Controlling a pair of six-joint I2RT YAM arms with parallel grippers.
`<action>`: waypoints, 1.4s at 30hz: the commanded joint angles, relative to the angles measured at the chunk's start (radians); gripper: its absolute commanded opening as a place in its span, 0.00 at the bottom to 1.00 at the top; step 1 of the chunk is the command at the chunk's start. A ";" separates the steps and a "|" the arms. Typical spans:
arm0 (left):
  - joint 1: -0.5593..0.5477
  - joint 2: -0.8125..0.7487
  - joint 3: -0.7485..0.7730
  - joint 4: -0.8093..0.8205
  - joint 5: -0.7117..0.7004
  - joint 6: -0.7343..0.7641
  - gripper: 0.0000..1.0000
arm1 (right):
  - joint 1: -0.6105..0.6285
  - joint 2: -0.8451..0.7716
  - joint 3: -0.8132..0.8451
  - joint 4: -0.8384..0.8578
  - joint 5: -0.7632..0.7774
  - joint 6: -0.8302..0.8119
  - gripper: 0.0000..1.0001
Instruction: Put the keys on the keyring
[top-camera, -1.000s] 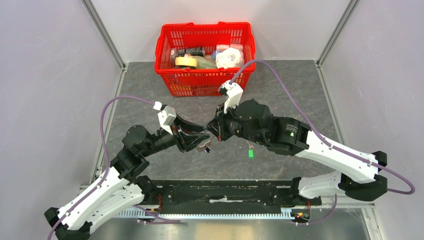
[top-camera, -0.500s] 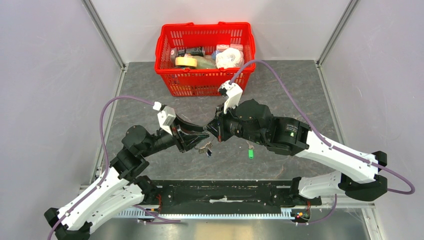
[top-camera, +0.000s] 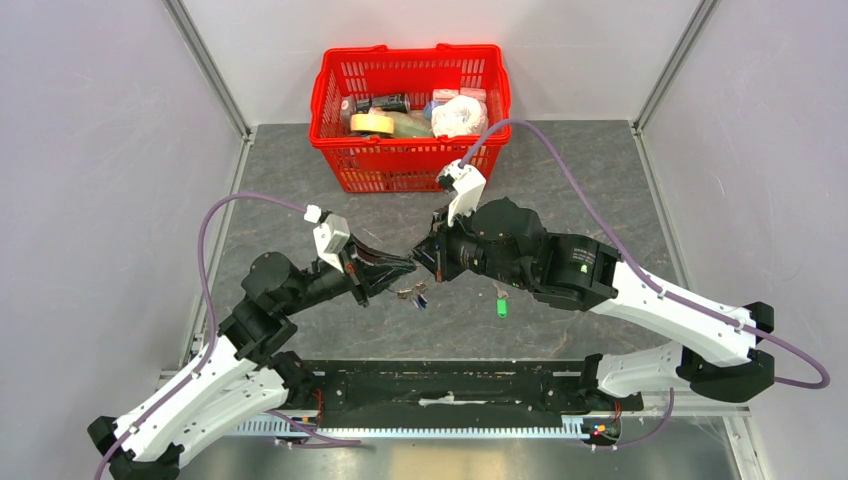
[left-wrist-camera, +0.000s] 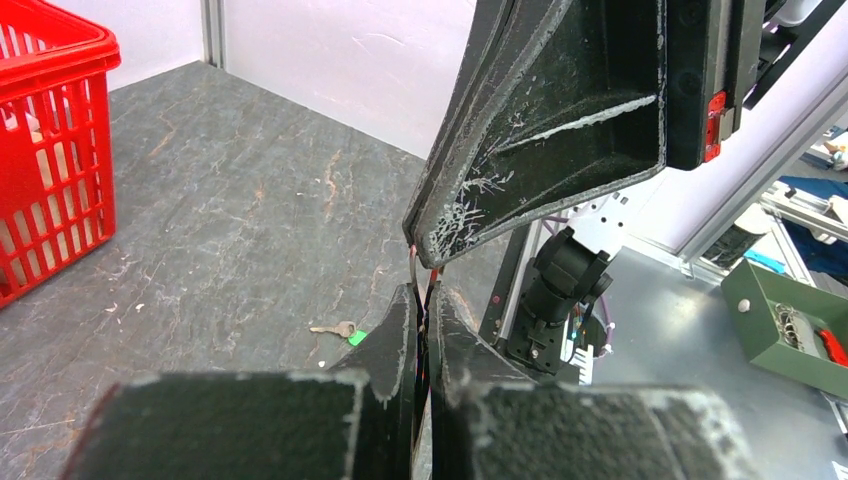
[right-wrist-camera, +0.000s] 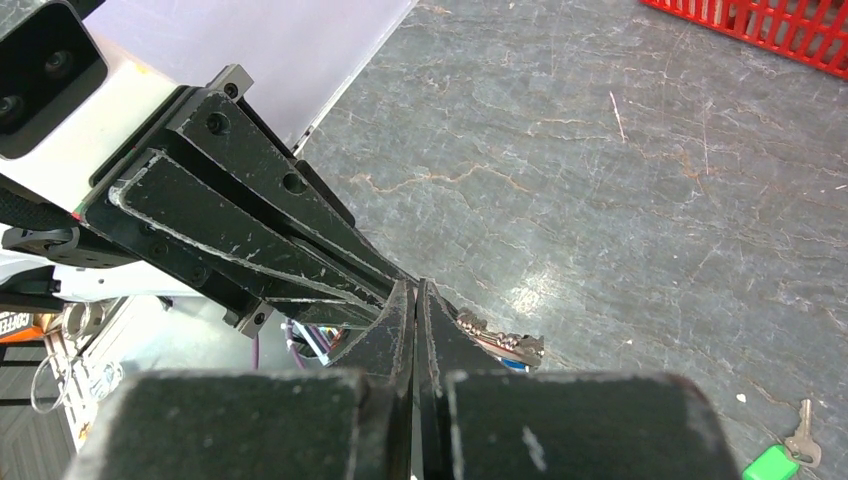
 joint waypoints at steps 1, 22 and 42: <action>0.003 -0.030 0.004 0.036 -0.043 0.036 0.02 | 0.005 -0.018 0.014 0.062 -0.005 0.010 0.00; 0.003 -0.057 0.022 0.021 -0.048 0.016 0.02 | 0.004 -0.027 -0.030 0.084 -0.040 0.003 0.01; 0.003 -0.030 0.036 0.024 0.015 -0.001 0.31 | 0.005 -0.013 -0.012 0.079 -0.005 0.006 0.00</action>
